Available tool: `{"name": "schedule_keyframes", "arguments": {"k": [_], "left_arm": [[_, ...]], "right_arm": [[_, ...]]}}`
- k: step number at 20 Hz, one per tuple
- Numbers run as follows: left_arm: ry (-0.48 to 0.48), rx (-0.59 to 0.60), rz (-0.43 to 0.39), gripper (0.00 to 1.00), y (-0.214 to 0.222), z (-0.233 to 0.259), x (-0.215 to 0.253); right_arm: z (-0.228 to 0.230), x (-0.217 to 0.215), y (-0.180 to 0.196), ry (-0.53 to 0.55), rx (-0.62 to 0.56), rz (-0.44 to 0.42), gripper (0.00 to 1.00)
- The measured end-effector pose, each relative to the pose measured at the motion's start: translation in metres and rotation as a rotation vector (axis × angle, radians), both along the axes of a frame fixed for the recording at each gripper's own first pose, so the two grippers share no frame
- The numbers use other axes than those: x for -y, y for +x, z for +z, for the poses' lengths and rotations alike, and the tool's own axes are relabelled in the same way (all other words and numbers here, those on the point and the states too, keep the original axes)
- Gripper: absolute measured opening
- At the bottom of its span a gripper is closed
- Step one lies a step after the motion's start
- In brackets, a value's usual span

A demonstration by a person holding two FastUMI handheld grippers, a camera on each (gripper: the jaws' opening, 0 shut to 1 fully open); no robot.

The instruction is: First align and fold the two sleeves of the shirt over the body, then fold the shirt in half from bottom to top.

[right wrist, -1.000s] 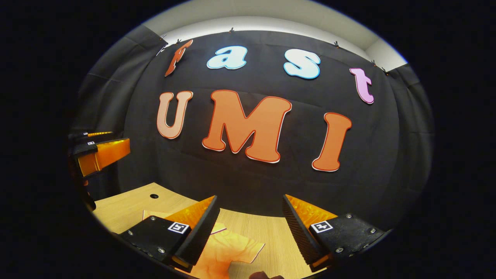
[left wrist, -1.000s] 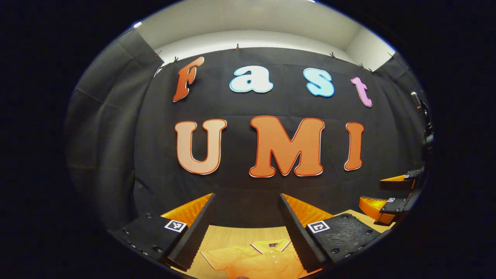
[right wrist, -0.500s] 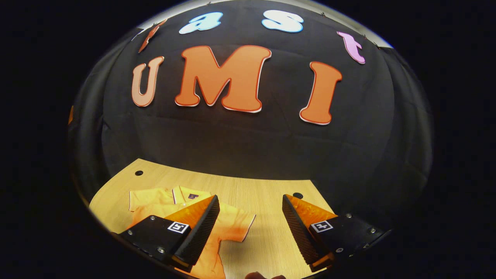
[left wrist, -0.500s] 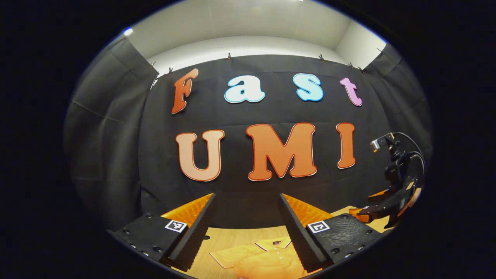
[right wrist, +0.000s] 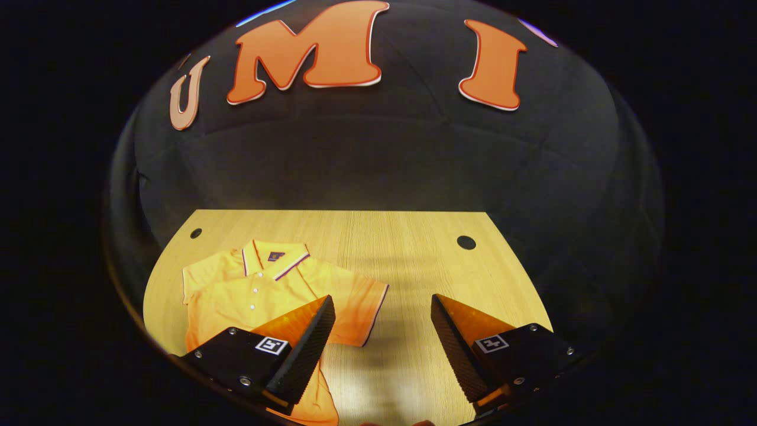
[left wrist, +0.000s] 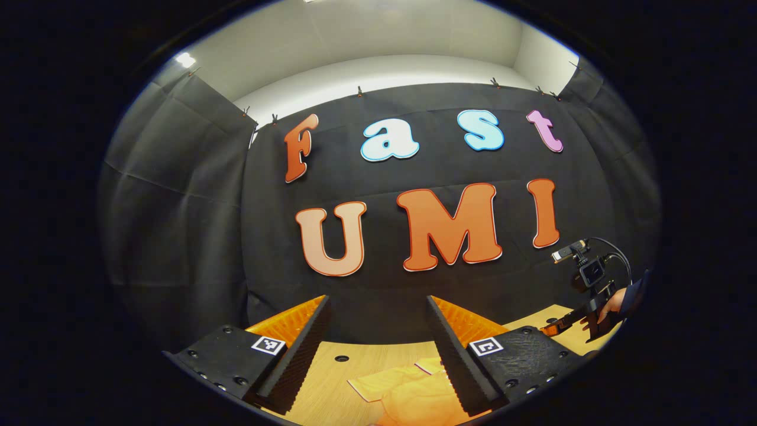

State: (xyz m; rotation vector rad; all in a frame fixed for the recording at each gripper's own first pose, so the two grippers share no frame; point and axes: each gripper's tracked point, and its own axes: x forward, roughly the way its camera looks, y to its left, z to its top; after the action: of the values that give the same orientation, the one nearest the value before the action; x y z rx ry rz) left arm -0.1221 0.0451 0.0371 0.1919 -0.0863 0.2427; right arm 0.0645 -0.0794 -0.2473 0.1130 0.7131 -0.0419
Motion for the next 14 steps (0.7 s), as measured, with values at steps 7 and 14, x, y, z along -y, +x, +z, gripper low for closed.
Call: {"name": "schedule_keyframes", "arguments": {"k": [7,14], "left_arm": [[0.013,-0.057,0.108,0.97,-0.009,-0.012,-0.011],[0.024,-0.114,0.186,0.97,-0.017,-0.025,-0.019]], "right_arm": [[-0.073,-0.020,0.027,0.050,-0.241,0.059,0.99],[-0.129,-0.035,0.046,0.106,-0.426,0.070,0.93]]}}
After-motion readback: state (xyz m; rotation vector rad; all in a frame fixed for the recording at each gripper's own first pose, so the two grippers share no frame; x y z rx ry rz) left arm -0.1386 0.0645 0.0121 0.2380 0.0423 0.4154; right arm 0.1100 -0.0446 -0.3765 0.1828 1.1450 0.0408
